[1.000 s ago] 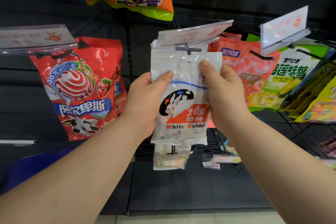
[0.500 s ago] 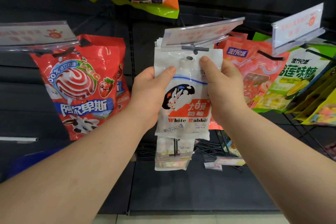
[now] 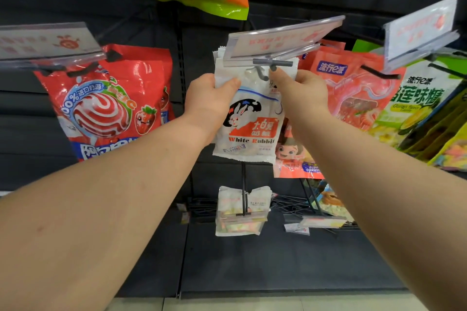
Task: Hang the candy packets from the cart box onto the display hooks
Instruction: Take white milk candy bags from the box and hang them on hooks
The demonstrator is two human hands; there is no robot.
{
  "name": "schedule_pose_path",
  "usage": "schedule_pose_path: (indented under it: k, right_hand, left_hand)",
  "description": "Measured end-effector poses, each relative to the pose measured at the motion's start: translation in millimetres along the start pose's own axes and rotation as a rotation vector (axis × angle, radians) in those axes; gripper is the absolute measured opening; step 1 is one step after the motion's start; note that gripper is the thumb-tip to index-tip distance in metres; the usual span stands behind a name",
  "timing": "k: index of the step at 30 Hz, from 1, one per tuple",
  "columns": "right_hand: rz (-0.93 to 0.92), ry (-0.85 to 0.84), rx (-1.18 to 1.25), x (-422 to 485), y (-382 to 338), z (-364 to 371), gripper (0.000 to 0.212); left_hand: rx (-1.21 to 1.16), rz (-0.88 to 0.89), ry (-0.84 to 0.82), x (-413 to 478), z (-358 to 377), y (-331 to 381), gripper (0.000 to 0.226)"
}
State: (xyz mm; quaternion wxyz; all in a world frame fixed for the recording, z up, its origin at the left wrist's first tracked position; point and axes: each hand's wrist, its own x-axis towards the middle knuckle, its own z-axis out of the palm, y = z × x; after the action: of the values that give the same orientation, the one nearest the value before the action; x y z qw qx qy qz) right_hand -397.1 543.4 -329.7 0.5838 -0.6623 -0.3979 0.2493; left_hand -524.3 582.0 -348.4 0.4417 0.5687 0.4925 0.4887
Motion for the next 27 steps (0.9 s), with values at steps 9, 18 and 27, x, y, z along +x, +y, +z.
schedule_pose_path:
  k: [9, 18, 27]
  right_hand:
    - [-0.007, 0.027, -0.016, -5, 4, 3, 0.024]
    - [-0.351, -0.092, -0.714, -36, 11, -37, 0.049]
    - [-0.431, -0.449, -1.280, -85, -23, -81, 0.069]
  left_hand:
    - [0.106, 0.048, 0.116, -6, 2, -1, 0.027]
    - [0.876, 0.094, -0.019, -46, -20, 1, 0.075]
    - [1.381, 0.086, -0.213, -106, -49, 34, 0.085]
